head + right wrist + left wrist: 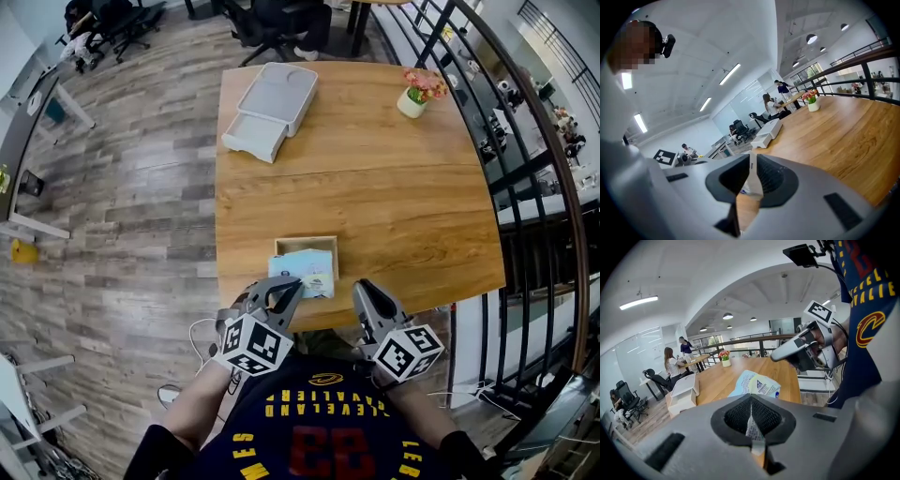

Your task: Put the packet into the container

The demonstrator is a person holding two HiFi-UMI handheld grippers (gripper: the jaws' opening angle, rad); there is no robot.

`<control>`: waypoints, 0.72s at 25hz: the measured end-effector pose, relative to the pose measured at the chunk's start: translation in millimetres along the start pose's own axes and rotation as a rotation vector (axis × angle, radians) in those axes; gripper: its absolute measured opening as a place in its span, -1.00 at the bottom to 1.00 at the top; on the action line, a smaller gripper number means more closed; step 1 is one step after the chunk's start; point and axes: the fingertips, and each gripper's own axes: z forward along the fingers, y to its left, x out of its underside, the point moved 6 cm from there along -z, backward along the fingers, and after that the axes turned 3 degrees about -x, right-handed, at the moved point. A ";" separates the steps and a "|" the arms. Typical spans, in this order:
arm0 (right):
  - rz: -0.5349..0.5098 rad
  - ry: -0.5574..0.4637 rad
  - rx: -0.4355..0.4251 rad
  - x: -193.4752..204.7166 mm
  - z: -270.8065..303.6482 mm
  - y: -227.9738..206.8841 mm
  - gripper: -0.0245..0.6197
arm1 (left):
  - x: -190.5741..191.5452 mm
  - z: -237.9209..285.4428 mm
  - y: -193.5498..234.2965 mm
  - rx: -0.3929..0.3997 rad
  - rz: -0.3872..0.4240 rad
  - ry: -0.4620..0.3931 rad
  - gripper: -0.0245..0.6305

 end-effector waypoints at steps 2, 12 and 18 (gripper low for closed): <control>0.006 0.003 0.004 -1.8 3.0 -6.5 -0.76 | 2.5 10.8 -0.3 0.006 0.024 0.014 -0.91; 0.023 0.030 0.003 -10.1 23.9 -26.0 -0.76 | 11.4 46.7 9.5 0.015 0.047 0.045 -0.91; 0.034 0.048 0.005 -13.0 30.2 -32.2 -0.76 | 21.3 59.3 8.8 0.033 0.026 0.074 -0.91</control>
